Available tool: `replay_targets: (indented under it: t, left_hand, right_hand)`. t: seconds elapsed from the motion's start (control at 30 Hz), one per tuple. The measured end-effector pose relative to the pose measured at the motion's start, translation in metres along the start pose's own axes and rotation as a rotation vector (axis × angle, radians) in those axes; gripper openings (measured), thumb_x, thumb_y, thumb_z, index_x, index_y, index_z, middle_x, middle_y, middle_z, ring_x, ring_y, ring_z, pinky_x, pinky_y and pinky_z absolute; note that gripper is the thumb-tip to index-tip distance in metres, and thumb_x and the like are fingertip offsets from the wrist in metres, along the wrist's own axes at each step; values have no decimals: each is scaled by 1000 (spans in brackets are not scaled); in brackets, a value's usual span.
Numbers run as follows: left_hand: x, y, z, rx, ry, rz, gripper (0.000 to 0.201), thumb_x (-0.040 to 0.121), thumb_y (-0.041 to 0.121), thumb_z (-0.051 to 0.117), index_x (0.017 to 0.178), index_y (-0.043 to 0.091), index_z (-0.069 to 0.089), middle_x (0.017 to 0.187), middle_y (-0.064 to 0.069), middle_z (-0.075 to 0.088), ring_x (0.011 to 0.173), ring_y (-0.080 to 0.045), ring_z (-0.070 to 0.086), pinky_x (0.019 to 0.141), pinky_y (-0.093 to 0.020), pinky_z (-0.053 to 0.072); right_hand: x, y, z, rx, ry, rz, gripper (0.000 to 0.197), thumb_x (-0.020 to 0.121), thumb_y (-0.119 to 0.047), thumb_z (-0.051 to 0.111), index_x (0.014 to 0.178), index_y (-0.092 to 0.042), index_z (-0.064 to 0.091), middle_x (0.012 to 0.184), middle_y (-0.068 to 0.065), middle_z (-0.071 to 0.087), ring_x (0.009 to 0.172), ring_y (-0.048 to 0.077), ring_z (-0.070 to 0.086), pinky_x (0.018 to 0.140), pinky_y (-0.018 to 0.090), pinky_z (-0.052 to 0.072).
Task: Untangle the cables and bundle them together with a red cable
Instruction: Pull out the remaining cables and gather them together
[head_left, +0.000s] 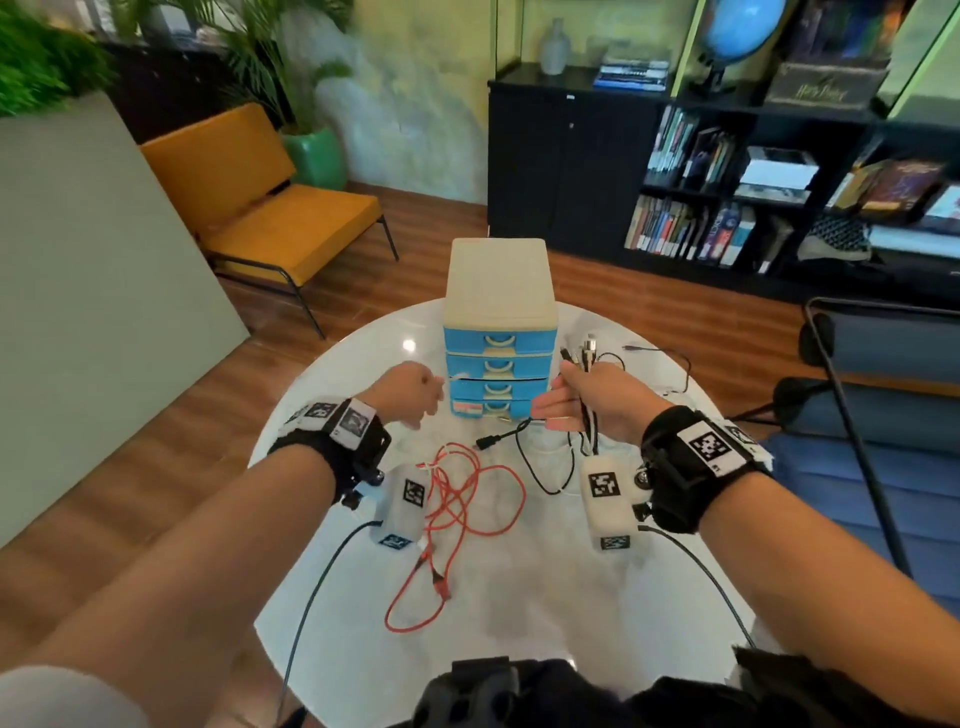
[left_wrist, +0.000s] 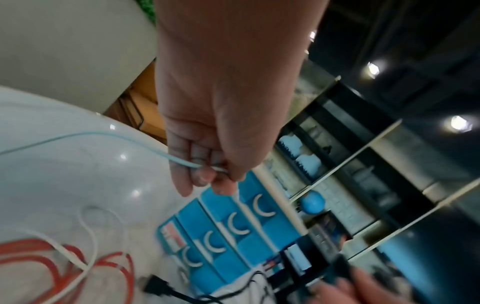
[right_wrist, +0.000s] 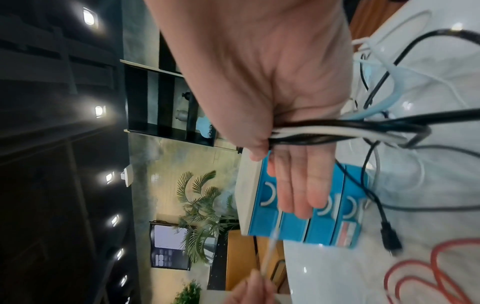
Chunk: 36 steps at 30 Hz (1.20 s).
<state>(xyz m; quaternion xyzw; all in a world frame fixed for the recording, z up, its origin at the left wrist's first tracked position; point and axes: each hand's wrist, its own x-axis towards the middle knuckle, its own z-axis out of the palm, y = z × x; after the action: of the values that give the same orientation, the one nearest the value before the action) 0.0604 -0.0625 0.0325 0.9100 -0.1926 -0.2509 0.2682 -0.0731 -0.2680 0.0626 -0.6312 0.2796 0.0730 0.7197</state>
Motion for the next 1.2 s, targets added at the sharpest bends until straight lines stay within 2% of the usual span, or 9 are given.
replay_targets:
  t: [0.13, 0.33, 0.5, 0.6, 0.67, 0.9, 1.03, 1.1, 1.2]
  left_hand:
    - [-36, 39, -8, -412, 66, 131, 23, 100, 22, 43, 95, 5, 57, 72, -4, 62, 56, -18, 55, 48, -18, 50]
    - [-63, 60, 11, -435, 28, 323, 27, 100, 31, 44, 86, 12, 58, 70, -3, 62, 60, -18, 57, 56, -21, 54]
    - [-66, 53, 21, -400, -118, 376, 36, 102, 32, 37, 73, 14, 48, 61, 0, 42, 52, -11, 40, 52, -22, 42]
    - [-63, 33, 25, -398, -223, 341, 36, 102, 31, 36, 71, 14, 44, 60, 1, 37, 49, -10, 36, 53, -23, 38]
    - [-57, 13, 26, -273, -257, 322, 36, 102, 29, 36, 71, 15, 45, 60, 2, 40, 51, -11, 40, 54, -22, 40]
    - [-50, -54, 26, 353, -225, 119, 21, 100, 19, 37, 91, 13, 54, 100, -9, 61, 96, -23, 54, 94, -34, 40]
    - [-57, -65, 22, 562, -176, -39, 31, 96, 11, 31, 110, 15, 59, 120, 0, 61, 119, -17, 50, 116, -43, 16]
    - [-54, -59, 15, 490, -214, -72, 29, 98, 13, 32, 104, 11, 60, 109, -5, 66, 112, -20, 59, 111, -42, 29]
    - [-47, -31, 2, 207, -234, -61, 23, 100, 17, 41, 91, 4, 57, 81, -10, 66, 70, -24, 69, 68, -30, 57]
  right_hand:
    - [6, 0, 29, 92, -48, -42, 38, 106, -32, 33, 99, -2, 56, 91, 17, 71, 74, 20, 72, 60, 28, 61]
    - [3, -9, 60, 209, -119, -168, 38, 106, -32, 37, 111, -2, 58, 70, 6, 67, 53, 16, 61, 51, 27, 50]
    - [-5, -26, 61, 296, -26, -327, 33, 107, -33, 29, 107, -9, 52, 98, 11, 72, 89, 21, 70, 82, 37, 57]
    - [-14, -51, 42, 472, 122, -404, 31, 106, -31, 34, 84, -14, 45, 60, -1, 52, 49, 11, 58, 60, 33, 57]
    - [-16, -66, 23, 484, 232, -437, 32, 105, -33, 36, 79, -16, 42, 53, -6, 36, 35, 6, 35, 40, 23, 37]
    - [-28, -103, -42, 472, 446, -576, 34, 104, -40, 35, 78, -20, 43, 52, -9, 35, 35, 5, 27, 35, 16, 22]
    - [-45, -103, -51, 395, 588, -618, 32, 104, -37, 38, 76, -20, 41, 56, -6, 34, 35, 5, 27, 35, 16, 23]
    - [-54, -99, -47, 312, 601, -642, 28, 101, -31, 48, 76, -20, 39, 56, -5, 33, 36, 5, 28, 35, 18, 23]
    - [-59, -87, -34, 72, 551, -592, 18, 93, -28, 61, 84, -19, 47, 61, -5, 39, 44, 7, 35, 37, 18, 30]
